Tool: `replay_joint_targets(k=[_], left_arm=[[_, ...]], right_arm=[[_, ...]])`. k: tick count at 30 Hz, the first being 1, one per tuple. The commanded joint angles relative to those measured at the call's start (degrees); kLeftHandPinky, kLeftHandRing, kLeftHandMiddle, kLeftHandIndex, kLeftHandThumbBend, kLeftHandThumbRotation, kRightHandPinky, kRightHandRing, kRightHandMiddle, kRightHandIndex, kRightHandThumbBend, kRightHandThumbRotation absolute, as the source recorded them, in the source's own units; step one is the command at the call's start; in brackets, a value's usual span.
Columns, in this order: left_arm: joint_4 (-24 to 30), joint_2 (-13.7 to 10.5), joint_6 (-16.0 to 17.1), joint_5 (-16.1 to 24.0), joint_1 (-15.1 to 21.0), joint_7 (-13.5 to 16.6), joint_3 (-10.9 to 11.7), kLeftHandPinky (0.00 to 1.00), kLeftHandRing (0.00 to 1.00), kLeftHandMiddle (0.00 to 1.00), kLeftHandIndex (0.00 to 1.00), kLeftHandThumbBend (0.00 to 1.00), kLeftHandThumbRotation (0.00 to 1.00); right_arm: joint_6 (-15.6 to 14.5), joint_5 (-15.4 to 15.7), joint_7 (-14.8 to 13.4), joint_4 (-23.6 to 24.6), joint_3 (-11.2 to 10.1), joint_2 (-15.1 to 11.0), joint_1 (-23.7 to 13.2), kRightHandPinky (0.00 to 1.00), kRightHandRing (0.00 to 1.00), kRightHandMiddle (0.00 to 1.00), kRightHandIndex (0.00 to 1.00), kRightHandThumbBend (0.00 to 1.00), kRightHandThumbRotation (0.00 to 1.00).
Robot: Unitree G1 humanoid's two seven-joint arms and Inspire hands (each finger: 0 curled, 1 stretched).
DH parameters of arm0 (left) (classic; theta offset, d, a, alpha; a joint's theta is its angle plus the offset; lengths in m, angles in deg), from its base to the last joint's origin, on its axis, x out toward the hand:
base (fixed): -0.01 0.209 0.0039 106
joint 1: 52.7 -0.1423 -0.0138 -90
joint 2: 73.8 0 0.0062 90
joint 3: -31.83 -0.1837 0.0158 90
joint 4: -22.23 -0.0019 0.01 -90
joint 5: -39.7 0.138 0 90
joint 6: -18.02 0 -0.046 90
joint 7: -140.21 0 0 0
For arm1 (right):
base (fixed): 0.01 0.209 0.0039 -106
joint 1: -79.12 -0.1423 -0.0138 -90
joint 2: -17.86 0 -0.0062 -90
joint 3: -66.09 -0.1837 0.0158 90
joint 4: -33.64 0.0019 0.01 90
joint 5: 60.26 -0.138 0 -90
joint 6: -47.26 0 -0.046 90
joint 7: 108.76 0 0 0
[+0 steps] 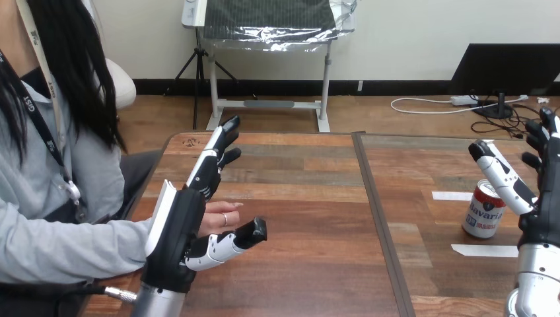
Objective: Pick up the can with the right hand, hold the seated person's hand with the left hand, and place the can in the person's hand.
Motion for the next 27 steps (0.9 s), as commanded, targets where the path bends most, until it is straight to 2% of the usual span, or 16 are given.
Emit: replay_joint_targets(k=[1,11,21,24,27], left_arm=[[0.4,-0.5,0.8,-1.4,1.8,-0.7,0.7,0.89,0.96,0.98,0.95,1.0,0.72],[0.4,-0.5,1.0,-1.5,1.7,-1.4,1.4,0.89,0.96,0.98,0.95,1.0,0.73],[0.6,-0.7,1.2,-2.0,1.6,-2.3,1.8,0.89,0.96,0.98,0.95,1.0,0.72],[0.8,-0.8,0.7,-2.7,1.4,-2.9,1.7,0.9,0.96,0.98,0.95,1.0,0.72],[0.9,-0.9,0.9,-2.4,1.3,-2.8,2.0,0.9,0.96,0.98,0.95,1.0,0.72]], right_arm=[[-0.8,1.3,-1.2,0.0,1.1,-1.8,-4.1,0.84,0.89,0.87,0.94,1.0,0.57],[-2.3,2.3,-2.1,-1.0,1.6,-2.0,-4.1,0.89,0.89,0.87,0.94,1.0,0.58],[-4.0,3.3,-3.3,-2.2,2.1,-2.0,-4.2,0.88,0.89,0.87,0.93,1.0,0.57],[-4.8,3.1,-2.6,-2.6,2.2,-2.1,-4.2,0.89,0.89,0.87,0.94,1.0,0.58],[-5.4,3.4,-3.0,-3.0,2.5,-2.2,-4.4,0.9,0.9,0.87,0.94,1.0,0.56]])
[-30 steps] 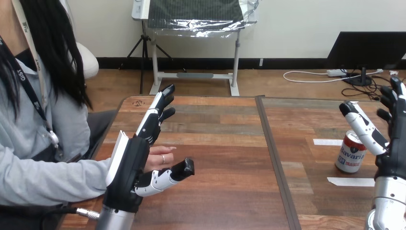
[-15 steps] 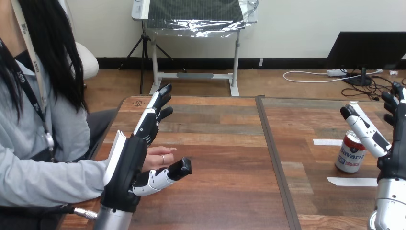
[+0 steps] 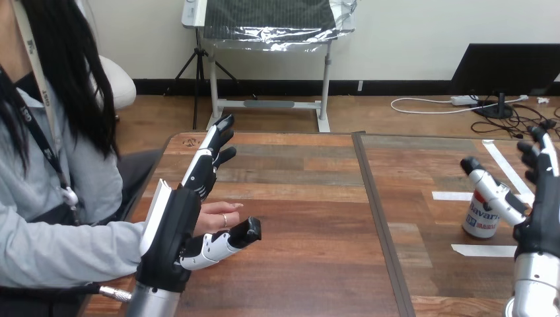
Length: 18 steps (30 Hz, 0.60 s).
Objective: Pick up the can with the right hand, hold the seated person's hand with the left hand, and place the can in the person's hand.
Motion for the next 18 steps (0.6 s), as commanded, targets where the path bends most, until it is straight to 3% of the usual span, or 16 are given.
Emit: replay_joint_targets(k=[1,18], left_arm=[[0.9,-0.6,0.8,-1.3,1.3,-0.6,0.5,0.9,0.96,0.98,0.95,1.0,0.72],[1.8,-0.8,0.5,-1.5,0.8,-1.2,0.9,0.9,0.97,0.99,0.95,1.0,0.72]], right_arm=[[-0.6,0.2,-0.5,-0.6,0.7,-1.4,-4.4,0.9,0.9,0.87,0.94,1.0,0.56],[-3.1,-0.1,0.6,-3.0,1.3,-1.0,-5.0,0.9,0.9,0.87,0.93,1.0,0.51]])
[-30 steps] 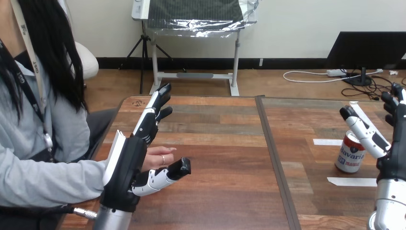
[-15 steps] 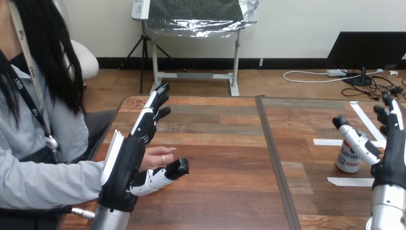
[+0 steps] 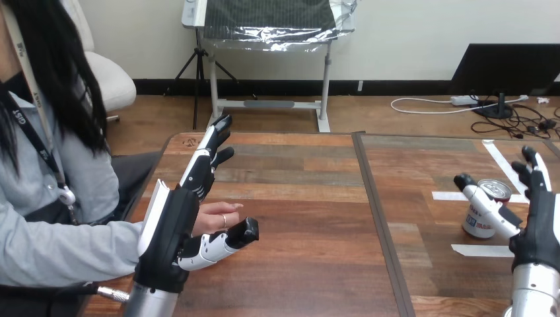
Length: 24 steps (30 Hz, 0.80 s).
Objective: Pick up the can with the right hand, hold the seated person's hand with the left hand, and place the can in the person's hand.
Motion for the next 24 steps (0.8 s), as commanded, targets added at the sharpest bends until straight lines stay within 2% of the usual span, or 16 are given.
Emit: replay_joint_targets(k=[1,12,15,18,21,24], left_arm=[[1.8,-0.6,0.6,-0.3,0.9,0.2,0.9,0.9,0.97,0.99,0.95,1.0,0.72],[1.9,-0.7,0.7,0.1,1.0,0.3,1.2,0.88,0.96,0.99,0.95,1.0,0.73],[2.4,-0.8,-0.2,-2.0,0.7,-1.2,0.2,0.89,0.97,0.99,0.95,1.0,0.72],[2.2,-0.7,0.6,-1.0,0.9,-0.6,0.9,0.89,0.97,0.99,0.95,1.0,0.72],[2.8,-0.7,0.1,-1.5,0.6,-1.0,0.6,0.89,0.97,0.99,0.95,1.0,0.72],[2.8,-0.7,0.2,-1.0,0.5,-0.7,0.9,0.89,0.97,0.99,0.95,1.0,0.72]], right_arm=[[-0.8,-0.2,0.4,0.0,0.6,-1.0,-5.0,0.89,0.9,0.87,0.93,1.0,0.51],[-1.3,-0.2,0.7,-0.9,0.9,-0.8,-4.9,0.87,0.88,0.87,0.93,0.97,0.48],[-2.0,-0.6,1.4,-1.1,0.7,-0.6,-5.1,0.88,0.88,0.86,0.92,0.98,0.48],[-2.9,0.0,0.9,-1.5,1.2,-0.8,-5.1,0.88,0.88,0.86,0.92,0.98,0.49],[-3.2,-0.5,1.3,-1.6,0.8,-0.6,-5.2,0.87,0.88,0.86,0.92,0.99,0.49],[-3.5,-1.8,3.2,-1.8,0.0,-0.3,-5.3,0.88,0.88,0.87,0.93,0.99,0.49]])
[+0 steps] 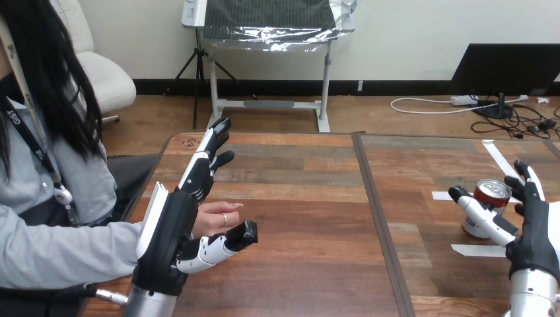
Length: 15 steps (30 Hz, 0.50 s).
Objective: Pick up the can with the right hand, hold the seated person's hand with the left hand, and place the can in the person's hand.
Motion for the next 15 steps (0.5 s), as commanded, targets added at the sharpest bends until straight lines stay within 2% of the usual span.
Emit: replay_joint_targets(k=[1,3,9,15], left_arm=[[2.4,-0.8,0.4,-0.5,1.2,-0.1,0.7,0.89,0.97,0.99,0.95,1.0,0.72],[2.4,-0.8,0.4,-0.6,1.1,-0.2,0.7,0.89,0.97,0.99,0.95,1.0,0.73],[2.5,-0.8,0.3,-2.0,1.1,-1.2,0.2,0.9,0.97,0.99,0.95,1.0,0.72],[2.8,-0.8,0.2,-1.4,0.9,-1.0,0.8,0.9,0.97,0.99,0.95,1.0,0.72]], right_arm=[[-0.8,-0.6,0.7,-0.4,0.1,-0.6,-5.1,0.88,0.88,0.87,0.93,0.99,0.49],[-1.4,0.3,-0.6,-0.5,0.8,-0.8,-5.1,0.87,0.87,0.86,0.92,0.99,0.5],[-2.0,-0.5,0.5,-0.7,0.3,-0.5,-5.2,0.84,0.87,0.86,0.92,0.99,0.51],[-2.9,-1.6,1.8,-0.9,-0.4,-0.2,-5.3,0.84,0.87,0.87,0.93,0.99,0.5]])
